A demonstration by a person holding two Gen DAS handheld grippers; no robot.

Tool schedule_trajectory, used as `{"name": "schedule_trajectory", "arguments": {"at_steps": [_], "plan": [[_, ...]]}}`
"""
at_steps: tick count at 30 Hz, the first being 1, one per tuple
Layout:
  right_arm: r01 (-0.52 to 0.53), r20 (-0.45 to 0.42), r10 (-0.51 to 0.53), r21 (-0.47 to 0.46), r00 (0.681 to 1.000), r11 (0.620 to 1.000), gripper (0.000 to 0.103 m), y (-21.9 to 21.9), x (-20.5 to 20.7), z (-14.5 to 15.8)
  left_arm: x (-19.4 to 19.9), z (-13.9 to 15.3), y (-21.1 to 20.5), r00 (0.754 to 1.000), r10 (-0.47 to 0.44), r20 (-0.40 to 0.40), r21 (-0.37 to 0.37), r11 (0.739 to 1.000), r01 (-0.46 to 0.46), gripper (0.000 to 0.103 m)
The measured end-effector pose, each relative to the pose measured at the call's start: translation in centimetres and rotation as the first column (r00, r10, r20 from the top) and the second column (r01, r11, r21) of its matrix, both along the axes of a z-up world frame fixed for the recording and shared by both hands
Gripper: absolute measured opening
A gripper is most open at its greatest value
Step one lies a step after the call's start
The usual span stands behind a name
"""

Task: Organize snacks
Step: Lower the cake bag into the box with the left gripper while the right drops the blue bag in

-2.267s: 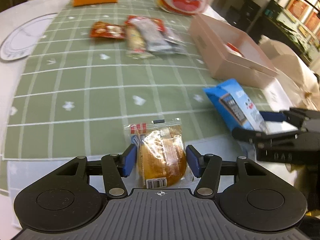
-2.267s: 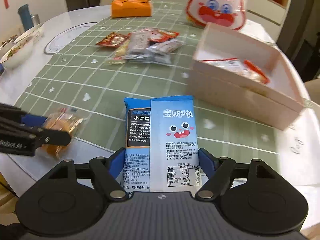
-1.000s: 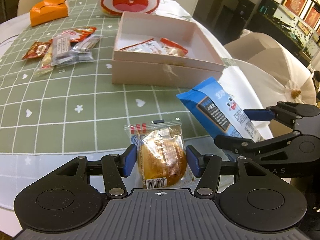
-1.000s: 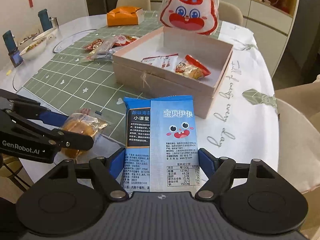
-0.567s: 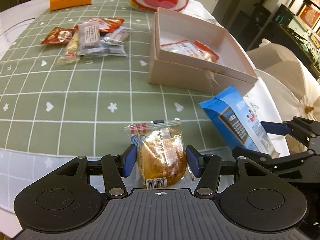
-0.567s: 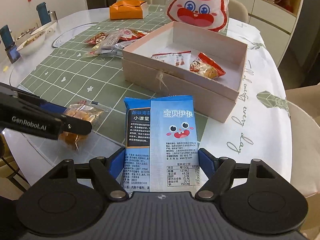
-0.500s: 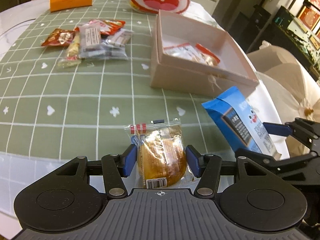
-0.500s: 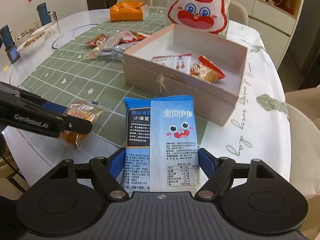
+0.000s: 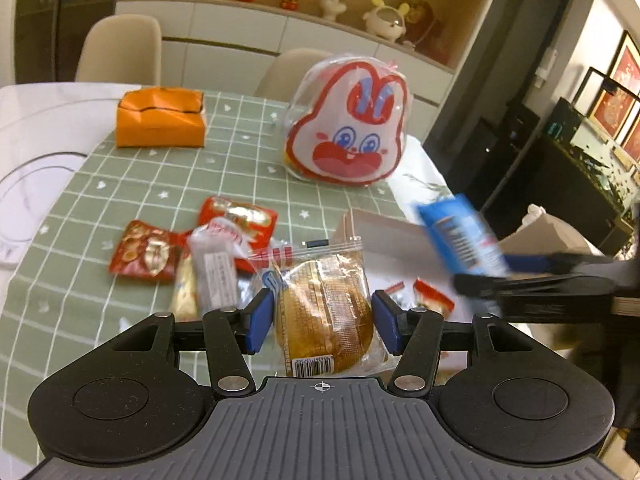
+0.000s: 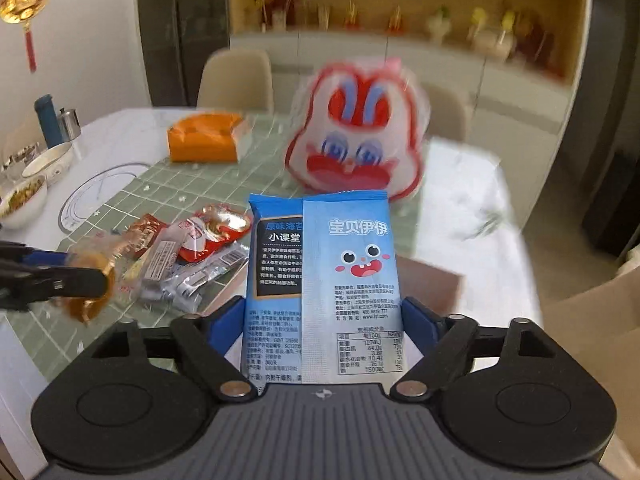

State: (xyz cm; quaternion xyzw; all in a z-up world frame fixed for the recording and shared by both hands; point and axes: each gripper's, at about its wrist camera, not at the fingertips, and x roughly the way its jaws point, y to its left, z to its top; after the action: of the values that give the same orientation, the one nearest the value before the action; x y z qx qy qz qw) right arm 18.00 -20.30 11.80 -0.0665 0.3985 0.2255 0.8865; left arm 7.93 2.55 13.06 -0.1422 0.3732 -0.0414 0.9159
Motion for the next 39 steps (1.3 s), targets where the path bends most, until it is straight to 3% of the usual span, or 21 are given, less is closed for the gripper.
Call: {"name": "schedule_trajectory", "arguments": {"at_steps": [3,6,10,12,15,17,20,21,23,26,29,30,32,33,36,39], "plan": [[0.031,-0.079,-0.030,0.010,0.996,0.999,0.084,-0.4,2.3,-1.7,1.9,-0.5,-1.1,0.999,-0.034,-0.029,-0.040,0.999,0.032,0.060],[-0.009,-0.130,0.015,0.046,0.991,0.999,0.085,-1.7,2.2,-2.6,4.0,-1.5,-3.5,0.996,-0.084,-0.041,-0.098,0.992,0.080,0.060],[-0.064,-0.188,0.068,0.027,0.980,0.998,0.085,-2.5,2.6,-3.6,7.3,-3.8,-6.0,0.990,-0.104,-0.090,-0.148,0.985,0.090,0.060],[-0.063,-0.196,0.065,0.018,0.979,0.998,0.085,-3.1,2.9,-4.0,8.3,-4.8,-6.9,0.989,-0.096,-0.111,-0.126,0.989,0.082,0.059],[-0.106,-0.275,0.107,0.016,0.956,0.994,0.085,-3.4,3.4,-5.0,9.1,-5.9,-8.2,0.989,-0.069,-0.128,-0.035,0.997,0.065,0.058],[-0.129,-0.303,0.137,0.049,0.943,0.990,0.085,-3.7,3.2,-5.3,9.3,-6.5,-8.5,0.989,-0.039,-0.142,0.009,0.999,0.041,0.047],[-0.106,-0.302,0.123,0.072,0.945,0.992,0.085,-3.9,3.4,-5.6,9.1,-6.4,-8.1,0.988,0.004,-0.154,0.091,0.996,0.010,0.017],[-0.108,-0.293,0.123,0.065,0.948,0.992,0.085,-3.7,3.5,-5.7,9.0,-6.5,-7.8,0.988,0.013,-0.156,0.094,0.996,0.002,0.014],[-0.112,-0.245,0.116,0.030,0.963,0.993,0.085,-3.1,3.6,-5.8,8.7,-6.4,-7.1,0.987,0.029,-0.156,0.075,0.997,-0.017,0.014],[-0.098,-0.168,0.096,-0.006,0.981,0.995,0.085,-2.1,4.0,-5.6,8.0,-6.3,-7.1,0.987,0.052,-0.155,0.110,0.993,-0.035,0.014],[-0.128,-0.159,0.134,0.049,0.978,0.991,0.085,-1.5,4.2,-4.6,7.6,-6.2,-6.5,0.985,0.084,-0.152,0.138,0.988,-0.063,0.014],[-0.153,-0.148,0.155,0.020,0.977,0.988,0.085,-1.0,3.9,-4.5,7.6,-6.2,-6.2,0.983,0.097,-0.155,0.134,0.988,-0.076,0.014],[-0.194,-0.112,0.180,-0.131,0.977,0.972,0.085,0.8,3.4,-4.8,7.1,-5.9,-5.3,0.982,0.115,-0.151,0.098,0.990,-0.101,0.014],[-0.204,-0.102,0.190,-0.139,0.976,0.969,0.085,1.0,3.3,-4.6,6.8,-5.6,-5.0,0.983,0.117,-0.143,0.075,0.991,-0.108,0.014],[-0.196,-0.210,0.200,0.036,0.957,0.980,0.085,-0.1,4.4,-3.9,5.2,-4.3,-4.4,0.986,0.137,-0.098,0.040,0.990,-0.134,0.019],[-0.164,-0.225,0.173,0.057,0.959,0.985,0.085,-0.6,5.1,-3.4,3.2,-3.1,-3.4,0.977,0.204,-0.061,0.035,0.979,-0.202,0.026]]}}
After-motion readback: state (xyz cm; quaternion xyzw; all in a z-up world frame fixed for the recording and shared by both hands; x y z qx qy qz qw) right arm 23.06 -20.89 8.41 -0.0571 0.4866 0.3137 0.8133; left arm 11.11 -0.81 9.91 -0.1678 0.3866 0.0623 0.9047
